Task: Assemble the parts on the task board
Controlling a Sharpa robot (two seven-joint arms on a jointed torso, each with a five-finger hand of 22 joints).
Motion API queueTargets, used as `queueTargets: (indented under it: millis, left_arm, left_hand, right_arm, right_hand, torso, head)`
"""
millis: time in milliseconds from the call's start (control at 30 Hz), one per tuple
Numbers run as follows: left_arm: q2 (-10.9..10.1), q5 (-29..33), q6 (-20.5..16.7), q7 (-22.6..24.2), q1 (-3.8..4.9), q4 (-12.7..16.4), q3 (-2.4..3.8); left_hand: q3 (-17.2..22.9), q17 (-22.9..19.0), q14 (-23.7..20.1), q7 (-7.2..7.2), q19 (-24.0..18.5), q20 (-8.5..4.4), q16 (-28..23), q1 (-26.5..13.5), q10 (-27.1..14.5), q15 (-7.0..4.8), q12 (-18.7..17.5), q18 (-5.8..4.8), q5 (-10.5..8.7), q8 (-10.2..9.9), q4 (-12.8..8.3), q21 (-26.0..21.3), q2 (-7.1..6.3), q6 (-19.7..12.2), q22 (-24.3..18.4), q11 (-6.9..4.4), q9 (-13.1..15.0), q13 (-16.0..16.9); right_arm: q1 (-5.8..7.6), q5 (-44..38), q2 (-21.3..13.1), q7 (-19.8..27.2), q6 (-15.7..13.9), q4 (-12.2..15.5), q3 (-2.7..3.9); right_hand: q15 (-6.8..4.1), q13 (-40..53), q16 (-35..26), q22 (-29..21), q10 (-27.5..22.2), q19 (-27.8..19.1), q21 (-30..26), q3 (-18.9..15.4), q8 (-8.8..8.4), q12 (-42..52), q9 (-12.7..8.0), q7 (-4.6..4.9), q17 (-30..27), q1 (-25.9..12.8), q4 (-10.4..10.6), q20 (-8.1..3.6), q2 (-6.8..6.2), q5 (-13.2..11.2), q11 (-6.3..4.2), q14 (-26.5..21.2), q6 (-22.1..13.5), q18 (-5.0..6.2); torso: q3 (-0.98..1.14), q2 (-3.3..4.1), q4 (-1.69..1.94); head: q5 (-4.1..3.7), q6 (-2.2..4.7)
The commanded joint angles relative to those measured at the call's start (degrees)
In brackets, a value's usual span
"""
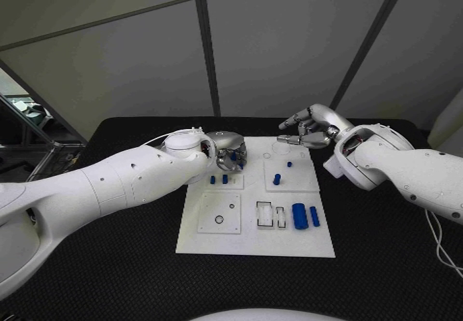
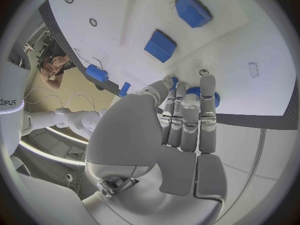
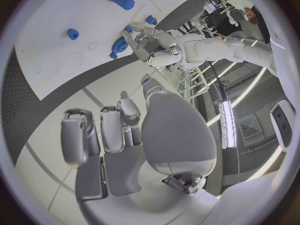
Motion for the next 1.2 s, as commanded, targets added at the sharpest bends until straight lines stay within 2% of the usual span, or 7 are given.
queueTargets:
  millis: [33,267,400,600,900,1067,1200]
  left_arm:
    - [0.0,-0.6,1.3,-0.8,-0.08,-0.3,-0.08]
    - [0.1,-0.6,1.6,-0.6,-0.07,-0.3,-0.08]
    - [0.2,-0.6,1.4,0.0,-0.07,-0.1,-0.08]
    - [0.0,-0.6,-0.3,1.1,-0.07,0.0,-0.08]
    - [-1.5,-0.2,-3.8,2.1,-0.1,1.4,0.04]
    - [-2.4,0.0,-5.4,2.5,-0.11,2.7,0.66]
    - [-3.4,0.9,-6.4,2.7,-0.15,4.1,1.72]
  left_hand:
    - [0.4,0.1,0.3,0.01,0.6,-0.04,0.4,0.8,0.3,0.01,-0.4,-0.27,-0.08,0.2,-0.1,0.5,0.01,0.3,0.3,0.04,-0.2,-0.3]
    - [0.5,1.0,0.8,0.04,1.3,0.02,1.5,0.6,0.6,0.08,-0.4,-0.56,-0.1,0.1,-0.3,2.5,-0.09,0.2,1.5,0.07,-0.6,-0.7]
    - [0.9,2.5,1.9,-0.11,2.4,-0.07,3.3,0.6,2.0,-0.21,0.1,-0.87,-0.08,0.6,-0.5,5.5,0.51,1.3,3.2,-0.28,-1.0,-1.1]
    - [1.9,4.4,3.8,-0.37,4.9,-0.61,5.7,1.4,4.8,-0.89,0.6,-1.57,2.12,1.3,-1.6,11.2,1.56,4.1,6.0,-0.99,-1.1,-1.3]
    - [2.1,5.1,4.7,-0.14,6.5,-0.77,6.7,1.0,5.2,-0.92,0.1,-2.16,2.42,0.8,-2.1,14.8,1.44,4.4,7.8,-0.93,-1.5,-1.7]
    - [2.2,5.5,4.9,-0.15,6.9,-0.78,7.0,1.0,5.4,-0.93,-0.1,-2.32,2.44,0.7,-2.3,15.8,1.43,4.6,8.3,-0.95,-1.7,-1.9]
    - [2.2,5.6,5.1,-0.15,7.2,-0.8,7.3,1.0,5.5,-0.95,-0.2,-2.4,2.46,0.6,-2.4,16.4,1.4,4.6,8.6,-0.95,-1.8,-1.9]
  right_arm:
    - [0.11,0.1,0.0,0.4,-0.2,0.1,0.03]
    - [0.11,0.1,0.1,0.4,-0.1,0.0,0.03]
    - [0.11,0.1,0.2,0.4,-0.1,0.0,0.03]
    - [0.11,0.1,0.2,0.5,-0.1,0.0,0.03]
    - [0.1,0.2,0.1,0.6,-0.1,0.0,0.03]
    - [0.1,0.2,0.1,0.6,-0.2,-0.1,0.03]
    - [0.1,0.2,0.1,0.6,-0.2,-0.2,0.03]
  right_hand:
    - [-0.46,0.1,-0.1,9.5,-0.4,2.5,-0.1,0.0,-0.08,-0.2,0.0,0.16,0.1,-0.2,-0.4,-0.31,0.19,0.1,-0.07,2.1,0.4,0.7]
    - [-0.46,0.2,-0.1,9.6,-0.4,2.6,-0.1,0.0,-0.07,-0.1,0.0,0.16,0.1,-0.2,-0.4,-0.31,0.2,0.1,-0.07,2.1,0.4,0.68]
    - [-0.46,0.2,-0.1,9.6,-0.4,2.6,-0.1,0.0,-0.07,-0.1,0.0,0.16,0.1,-0.2,-0.4,-0.31,0.2,0.1,-0.07,2.1,0.4,0.68]
    - [-0.46,0.2,-0.1,9.6,-0.4,2.6,-0.1,0.0,-0.07,-0.1,0.0,0.16,0.1,-0.2,-0.4,-0.31,0.2,0.1,-0.07,2.1,0.4,0.68]
    - [-0.46,0.2,-0.1,9.6,-0.4,2.6,-0.1,0.0,-0.07,-0.1,0.0,0.16,0.1,-0.2,-0.4,-0.31,0.2,0.1,-0.07,2.1,0.4,0.68]
    - [-0.46,0.2,-0.1,9.6,-0.4,2.6,-0.1,0.0,-0.07,-0.1,0.0,0.16,0.1,-0.2,-0.4,-0.31,0.2,0.1,-0.07,2.1,0.4,0.68]
    - [-0.46,0.2,-0.1,9.6,-0.4,2.6,-0.1,0.0,-0.07,-0.1,0.0,0.16,0.1,-0.2,-0.4,-0.31,0.2,0.1,-0.07,2.1,0.4,0.68]
  torso:
    - [0.0,-0.05,0.05]
    - [-0.01,-0.03,0.05]
    - [0.01,-0.04,0.01]
    - [-0.01,-0.1,0.08]
    - [-0.01,-0.07,0.12]
    - [-0.04,-0.09,0.15]
    - [-0.04,-0.08,0.08]
  head:
    - [-0.1,-0.02]
    - [-0.04,-0.03]
    - [0.11,-0.06]
    - [0.26,-0.02]
    - [0.24,0.32]
    - [0.27,0.32]
    - [0.39,0.38]
